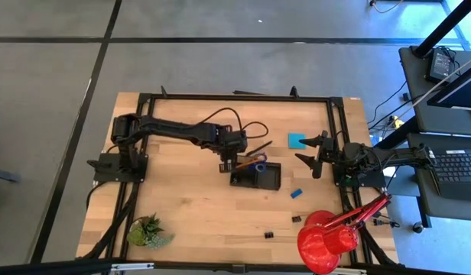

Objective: Pick and place office supplies into organizer
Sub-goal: Adjust the black desk organizer, then put the blue eraser into the black desk organizer

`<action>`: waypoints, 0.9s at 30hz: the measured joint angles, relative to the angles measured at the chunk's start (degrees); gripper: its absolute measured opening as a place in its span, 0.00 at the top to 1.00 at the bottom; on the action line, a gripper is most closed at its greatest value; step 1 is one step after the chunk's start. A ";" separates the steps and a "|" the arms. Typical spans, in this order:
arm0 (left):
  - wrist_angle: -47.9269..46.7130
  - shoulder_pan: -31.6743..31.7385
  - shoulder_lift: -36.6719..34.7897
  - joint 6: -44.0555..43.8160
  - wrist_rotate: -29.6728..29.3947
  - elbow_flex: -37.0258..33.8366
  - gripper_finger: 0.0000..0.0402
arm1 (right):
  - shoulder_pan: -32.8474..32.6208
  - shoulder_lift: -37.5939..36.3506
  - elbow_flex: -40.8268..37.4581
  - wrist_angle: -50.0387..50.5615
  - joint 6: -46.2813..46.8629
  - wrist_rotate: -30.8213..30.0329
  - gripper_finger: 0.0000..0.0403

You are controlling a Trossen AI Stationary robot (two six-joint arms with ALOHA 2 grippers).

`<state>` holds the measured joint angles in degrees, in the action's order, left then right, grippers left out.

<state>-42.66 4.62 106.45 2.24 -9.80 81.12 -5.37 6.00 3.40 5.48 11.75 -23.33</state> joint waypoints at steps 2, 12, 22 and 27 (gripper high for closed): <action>-0.52 -0.48 0.00 -0.01 0.09 0.00 0.88 | 0.02 0.00 0.00 0.00 -0.02 0.02 0.23; -6.70 -0.70 -0.45 -4.60 -4.97 0.00 0.88 | 0.00 0.00 0.00 0.00 0.05 0.02 0.23; -7.66 1.21 -10.05 -3.48 -5.97 0.03 0.85 | 0.02 0.00 0.00 0.09 -0.22 0.03 0.23; -4.68 1.96 -16.37 -0.21 -5.57 -0.26 0.85 | 0.00 0.00 0.00 0.09 -1.43 0.02 0.23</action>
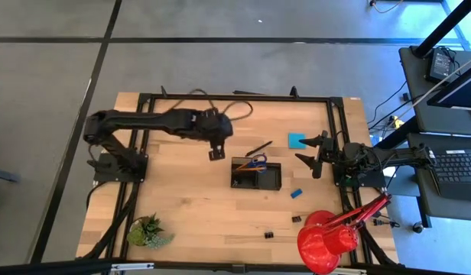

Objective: Pick and place office supplies into organizer
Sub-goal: Put the blue eraser into the black desk organizer

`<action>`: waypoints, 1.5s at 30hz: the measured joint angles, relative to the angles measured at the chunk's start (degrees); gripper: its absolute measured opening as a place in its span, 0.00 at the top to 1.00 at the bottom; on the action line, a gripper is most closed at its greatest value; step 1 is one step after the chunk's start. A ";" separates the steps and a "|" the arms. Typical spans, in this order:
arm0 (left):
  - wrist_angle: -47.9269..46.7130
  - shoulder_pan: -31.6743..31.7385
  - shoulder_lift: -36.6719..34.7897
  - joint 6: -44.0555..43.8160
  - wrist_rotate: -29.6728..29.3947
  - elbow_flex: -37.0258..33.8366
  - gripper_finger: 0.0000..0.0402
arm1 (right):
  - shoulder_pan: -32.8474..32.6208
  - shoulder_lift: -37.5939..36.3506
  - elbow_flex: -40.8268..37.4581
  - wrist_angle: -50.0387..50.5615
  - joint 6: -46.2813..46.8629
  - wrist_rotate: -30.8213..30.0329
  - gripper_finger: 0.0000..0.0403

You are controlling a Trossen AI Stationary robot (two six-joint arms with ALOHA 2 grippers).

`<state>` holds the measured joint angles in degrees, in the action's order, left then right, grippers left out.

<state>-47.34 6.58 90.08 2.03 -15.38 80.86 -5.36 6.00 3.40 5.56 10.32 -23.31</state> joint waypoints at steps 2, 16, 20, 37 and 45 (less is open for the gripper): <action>3.72 0.37 -2.94 1.74 -0.04 -1.43 0.84 | 0.02 0.00 0.00 0.00 -0.14 0.02 0.23; 43.80 5.70 -26.08 2.29 3.58 -38.28 0.82 | 0.02 -0.02 0.01 0.00 -0.14 0.02 0.23; 59.26 6.00 -29.05 -0.47 3.76 -49.93 0.82 | 0.01 -0.02 0.00 -0.07 -0.12 0.02 0.23; 84.90 5.97 -29.79 -2.80 -0.08 -69.35 0.82 | 0.00 -0.02 0.00 -0.22 4.47 -0.51 0.23; 84.92 5.98 -29.77 -2.79 -5.84 -70.03 0.82 | 0.00 -0.01 0.00 -1.90 3.98 0.47 0.23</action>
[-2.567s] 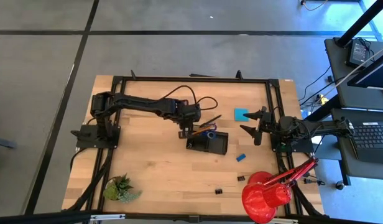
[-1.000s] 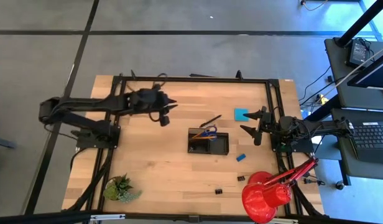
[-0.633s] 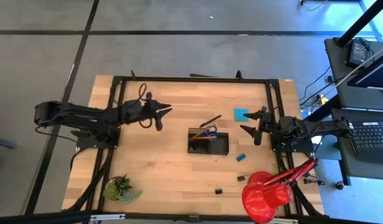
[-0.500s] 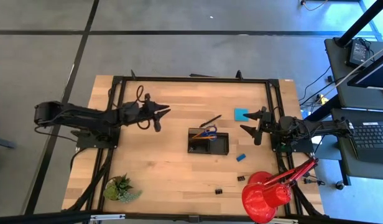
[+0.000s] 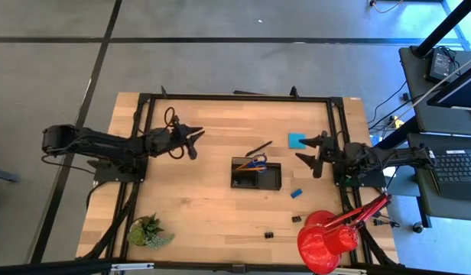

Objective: Pick and place office supplies into organizer
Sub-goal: Put the blue eraser into the black desk organizer

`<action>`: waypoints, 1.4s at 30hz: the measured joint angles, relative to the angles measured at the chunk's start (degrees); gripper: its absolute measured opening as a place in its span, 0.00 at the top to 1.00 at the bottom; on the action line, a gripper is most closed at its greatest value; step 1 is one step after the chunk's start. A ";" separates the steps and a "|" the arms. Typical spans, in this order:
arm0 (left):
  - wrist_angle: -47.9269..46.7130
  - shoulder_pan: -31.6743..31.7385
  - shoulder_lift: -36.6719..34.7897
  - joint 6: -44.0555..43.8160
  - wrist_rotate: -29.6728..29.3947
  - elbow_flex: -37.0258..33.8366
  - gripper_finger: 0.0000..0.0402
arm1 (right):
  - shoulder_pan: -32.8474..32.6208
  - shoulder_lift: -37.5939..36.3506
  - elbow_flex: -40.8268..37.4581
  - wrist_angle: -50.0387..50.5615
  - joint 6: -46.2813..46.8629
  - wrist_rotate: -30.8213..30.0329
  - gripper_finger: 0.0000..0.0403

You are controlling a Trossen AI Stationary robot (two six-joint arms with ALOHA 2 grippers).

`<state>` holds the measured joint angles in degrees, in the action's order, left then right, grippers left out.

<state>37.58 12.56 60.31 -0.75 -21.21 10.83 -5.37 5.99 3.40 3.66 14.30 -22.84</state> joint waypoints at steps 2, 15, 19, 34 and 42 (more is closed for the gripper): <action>0.00 0.00 0.00 0.02 -0.48 0.00 0.82 | 0.00 0.01 0.00 -1.51 1.84 0.01 0.23; -0.04 0.00 0.02 0.02 -0.65 0.00 0.82 | -0.02 9.02 7.37 -2.45 -11.60 2.03 0.23; -0.04 0.00 0.02 0.02 -0.65 0.00 0.82 | -0.02 18.24 12.88 2.92 -13.25 2.08 0.23; -0.09 0.00 0.04 0.02 -0.65 0.00 0.82 | -8.63 54.79 43.91 46.05 2.00 8.12 0.23; -0.11 -0.02 0.04 0.04 -0.63 0.00 0.82 | -17.35 67.25 48.04 50.80 6.63 9.68 0.23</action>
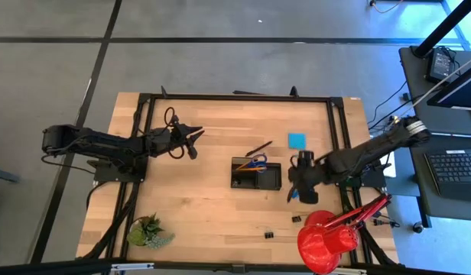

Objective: Pick and place office supplies into organizer
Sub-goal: Put the blue eraser into the black desk organizer

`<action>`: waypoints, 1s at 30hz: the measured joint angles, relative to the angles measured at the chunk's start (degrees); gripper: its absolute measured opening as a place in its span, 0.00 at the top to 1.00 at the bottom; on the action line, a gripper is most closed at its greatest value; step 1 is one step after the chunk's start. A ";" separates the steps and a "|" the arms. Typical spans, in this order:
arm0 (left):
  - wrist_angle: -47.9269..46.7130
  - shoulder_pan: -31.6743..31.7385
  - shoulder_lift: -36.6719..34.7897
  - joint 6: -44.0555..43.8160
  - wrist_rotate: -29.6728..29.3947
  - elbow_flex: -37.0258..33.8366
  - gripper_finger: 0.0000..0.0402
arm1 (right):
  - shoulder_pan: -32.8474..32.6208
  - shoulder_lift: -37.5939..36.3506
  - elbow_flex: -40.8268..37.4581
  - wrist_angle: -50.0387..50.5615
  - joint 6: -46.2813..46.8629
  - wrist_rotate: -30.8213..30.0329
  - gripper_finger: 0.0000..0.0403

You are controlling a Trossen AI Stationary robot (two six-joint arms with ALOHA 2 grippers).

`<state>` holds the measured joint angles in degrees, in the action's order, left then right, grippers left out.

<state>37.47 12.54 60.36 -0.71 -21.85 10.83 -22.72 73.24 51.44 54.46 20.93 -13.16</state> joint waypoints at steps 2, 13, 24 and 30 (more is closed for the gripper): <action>0.00 0.02 -0.01 0.00 -0.01 0.01 0.82 | -1.96 2.70 -0.31 0.39 -0.09 0.66 0.23; -0.02 0.01 0.00 0.00 -0.01 0.02 0.82 | -7.41 13.70 -0.39 -3.36 -5.32 2.03 0.23; -0.25 0.02 0.00 0.00 0.00 0.02 0.82 | -6.17 16.27 -9.53 -16.73 -6.29 9.41 0.23; -0.42 0.02 0.00 -0.01 0.00 0.02 0.82 | -6.15 16.25 -10.35 -17.18 -7.10 9.44 0.24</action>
<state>37.06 12.56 60.36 -0.72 -21.85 10.85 -28.86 89.49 41.09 37.28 13.82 -3.72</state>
